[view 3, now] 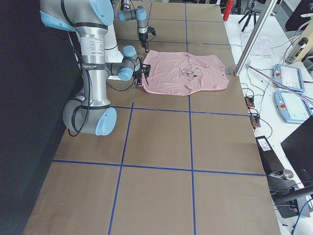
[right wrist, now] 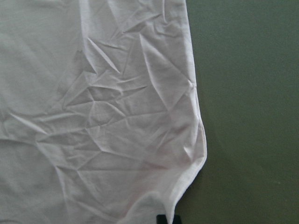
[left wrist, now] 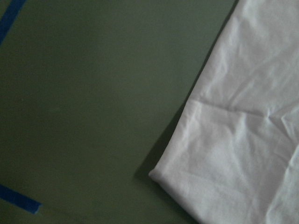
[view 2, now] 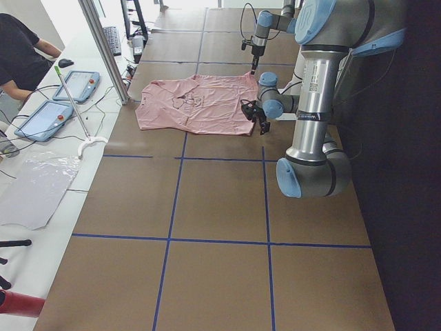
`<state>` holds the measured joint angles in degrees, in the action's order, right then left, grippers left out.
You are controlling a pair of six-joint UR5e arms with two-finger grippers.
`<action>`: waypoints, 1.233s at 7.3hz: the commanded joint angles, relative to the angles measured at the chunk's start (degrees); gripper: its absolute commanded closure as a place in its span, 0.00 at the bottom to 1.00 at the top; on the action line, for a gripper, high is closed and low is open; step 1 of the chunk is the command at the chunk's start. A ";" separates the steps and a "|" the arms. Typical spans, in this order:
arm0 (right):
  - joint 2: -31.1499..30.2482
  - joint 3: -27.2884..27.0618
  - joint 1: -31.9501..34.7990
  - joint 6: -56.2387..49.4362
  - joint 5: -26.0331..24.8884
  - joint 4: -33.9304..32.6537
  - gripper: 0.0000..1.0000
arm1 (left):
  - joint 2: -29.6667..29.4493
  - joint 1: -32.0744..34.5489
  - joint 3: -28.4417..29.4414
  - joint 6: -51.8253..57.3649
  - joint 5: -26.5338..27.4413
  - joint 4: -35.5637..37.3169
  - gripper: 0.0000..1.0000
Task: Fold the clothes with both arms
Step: 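Grasp the two hem corners with both grippers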
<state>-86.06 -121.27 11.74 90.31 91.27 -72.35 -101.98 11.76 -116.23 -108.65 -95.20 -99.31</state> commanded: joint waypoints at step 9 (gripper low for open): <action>0.02 -0.11 0.74 -0.05 0.49 -0.07 1.00 | -2.43 0.81 3.37 0.72 1.34 -0.09 0.00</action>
<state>-86.03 -121.38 12.52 90.26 91.76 -72.36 -104.14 12.35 -113.43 -107.99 -93.88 -99.31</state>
